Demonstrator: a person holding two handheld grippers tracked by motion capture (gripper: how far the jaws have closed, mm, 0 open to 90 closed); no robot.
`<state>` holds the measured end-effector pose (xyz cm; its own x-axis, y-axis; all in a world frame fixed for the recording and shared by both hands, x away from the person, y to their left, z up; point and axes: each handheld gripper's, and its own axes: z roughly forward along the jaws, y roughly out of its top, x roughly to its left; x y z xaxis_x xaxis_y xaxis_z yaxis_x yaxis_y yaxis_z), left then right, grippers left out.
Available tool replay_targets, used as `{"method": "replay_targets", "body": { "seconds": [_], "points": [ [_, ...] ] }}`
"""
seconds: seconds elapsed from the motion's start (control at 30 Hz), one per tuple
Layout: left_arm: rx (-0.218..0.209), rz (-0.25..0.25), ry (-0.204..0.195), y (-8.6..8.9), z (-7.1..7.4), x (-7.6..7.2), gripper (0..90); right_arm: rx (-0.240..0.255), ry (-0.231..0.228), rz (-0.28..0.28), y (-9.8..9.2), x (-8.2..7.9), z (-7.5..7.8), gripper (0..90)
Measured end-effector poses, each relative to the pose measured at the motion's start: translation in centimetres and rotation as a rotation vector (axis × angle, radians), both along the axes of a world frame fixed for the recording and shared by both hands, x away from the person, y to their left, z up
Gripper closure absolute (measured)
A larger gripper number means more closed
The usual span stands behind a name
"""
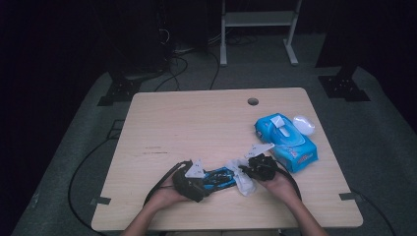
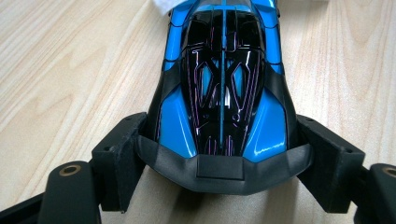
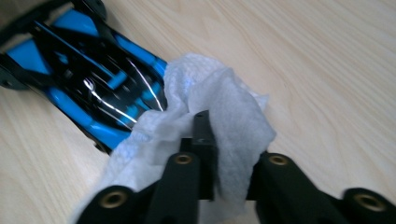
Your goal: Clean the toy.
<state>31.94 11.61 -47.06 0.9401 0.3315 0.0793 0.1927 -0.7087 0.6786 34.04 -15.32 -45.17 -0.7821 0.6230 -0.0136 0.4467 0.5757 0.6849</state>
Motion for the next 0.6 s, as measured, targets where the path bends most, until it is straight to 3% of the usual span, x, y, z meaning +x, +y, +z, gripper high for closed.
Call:
{"method": "replay_targets", "body": {
  "seconds": [0.07,0.1,0.3,0.37,0.4,0.5,0.6],
  "points": [
    [0.000,-0.001,0.001,0.0,0.0,0.0,23.6,0.016,-0.003,0.009,0.4,0.1,0.3,69.6],
    [0.000,-0.002,0.002,0.0,0.0,0.0,23.5,0.042,0.010,0.028,0.7,0.0,0.3,63.0],
    [0.003,0.001,-0.001,0.0,0.0,0.0,23.5,0.063,-0.003,0.083,2.1,0.2,0.4,60.6],
    [0.004,0.002,-0.001,0.0,0.0,0.0,23.4,0.072,-0.020,0.110,2.8,0.2,0.3,67.6],
    [0.003,0.001,0.000,0.0,0.0,0.0,23.4,0.077,-0.037,0.143,3.0,0.1,0.2,77.2],
    [0.003,0.001,-0.001,0.0,0.0,0.0,23.4,0.088,-0.026,0.156,2.9,0.0,0.2,81.7],
    [0.005,0.005,0.000,0.0,0.0,-0.1,23.5,0.068,-0.012,0.142,2.5,0.2,0.2,83.9]
  ]
}}
